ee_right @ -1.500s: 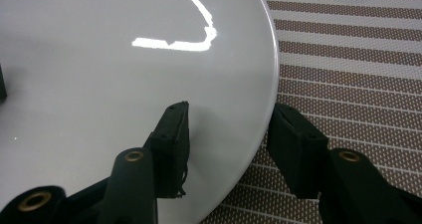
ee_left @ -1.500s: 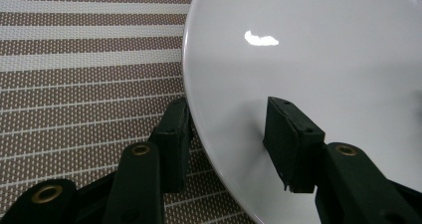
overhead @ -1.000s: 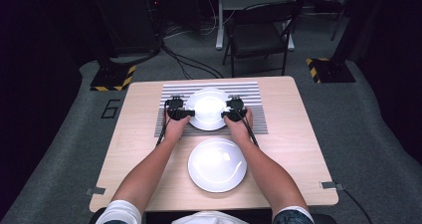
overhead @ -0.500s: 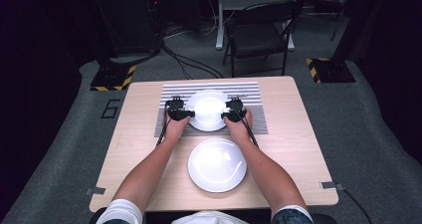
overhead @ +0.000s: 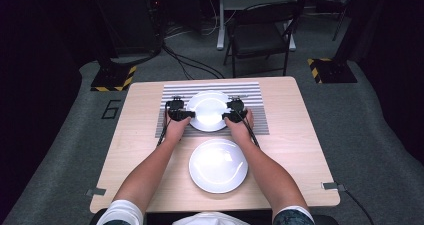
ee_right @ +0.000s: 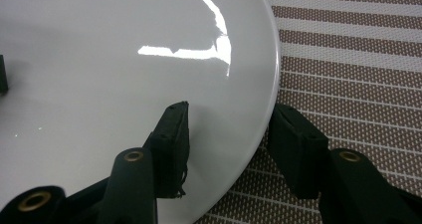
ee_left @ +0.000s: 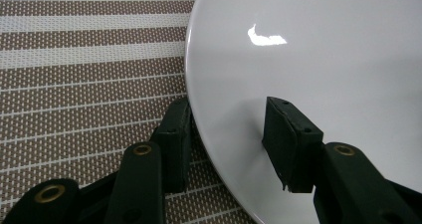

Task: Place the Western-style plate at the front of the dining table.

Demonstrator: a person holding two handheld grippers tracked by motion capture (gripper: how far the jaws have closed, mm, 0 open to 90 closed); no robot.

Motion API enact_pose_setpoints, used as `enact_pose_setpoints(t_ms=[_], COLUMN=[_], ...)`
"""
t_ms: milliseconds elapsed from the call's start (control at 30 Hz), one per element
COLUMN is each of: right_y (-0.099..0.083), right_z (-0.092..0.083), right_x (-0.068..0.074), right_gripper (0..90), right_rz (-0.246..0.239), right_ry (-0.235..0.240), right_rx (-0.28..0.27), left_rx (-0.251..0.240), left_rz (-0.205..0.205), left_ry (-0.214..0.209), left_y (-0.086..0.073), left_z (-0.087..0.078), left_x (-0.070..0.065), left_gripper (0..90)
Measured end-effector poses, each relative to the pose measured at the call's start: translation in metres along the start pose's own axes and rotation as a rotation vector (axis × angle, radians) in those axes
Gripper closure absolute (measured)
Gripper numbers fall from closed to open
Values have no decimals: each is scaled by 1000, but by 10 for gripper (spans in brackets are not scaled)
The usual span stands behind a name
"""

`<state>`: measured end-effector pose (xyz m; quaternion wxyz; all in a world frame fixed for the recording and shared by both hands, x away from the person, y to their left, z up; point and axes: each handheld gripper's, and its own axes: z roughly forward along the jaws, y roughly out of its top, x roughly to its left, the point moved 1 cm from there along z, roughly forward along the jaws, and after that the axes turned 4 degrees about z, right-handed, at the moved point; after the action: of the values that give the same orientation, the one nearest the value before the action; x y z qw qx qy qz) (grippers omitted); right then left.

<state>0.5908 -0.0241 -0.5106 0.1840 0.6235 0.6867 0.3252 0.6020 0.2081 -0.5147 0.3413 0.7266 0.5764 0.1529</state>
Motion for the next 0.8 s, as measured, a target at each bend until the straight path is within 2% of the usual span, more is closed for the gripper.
enact_pose_setpoints(t_ms=[300,367,433,467,633,733,800], right_y=[0,-1,0,0,2,2,2], right_z=[2,1,-1,-1,-1,0,0], right_x=[-2,0,4,5,4,4,3], right_gripper=[503,516,507,506,502,496,493], right_rz=[15,-23,-49,-56,-39,-20,-21], right_ry=[15,-18,-27,-27,-22,-19,-15], right_rx=[14,-15,-37,-40,-29,-18,-15], left_rx=[0,-10,-6,-3,-4,-9,-17], left_rz=[-5,-12,-2,-14,-4,-19,-8], left_ry=[5,1,5,8,16,12,8], left_y=[0,1,1,0,-1,0,1], left_z=[1,0,0,1,2,1,0], left_x=[1,1,1,1,0,1,2], left_gripper=[550,556,555,555,549,539,535])
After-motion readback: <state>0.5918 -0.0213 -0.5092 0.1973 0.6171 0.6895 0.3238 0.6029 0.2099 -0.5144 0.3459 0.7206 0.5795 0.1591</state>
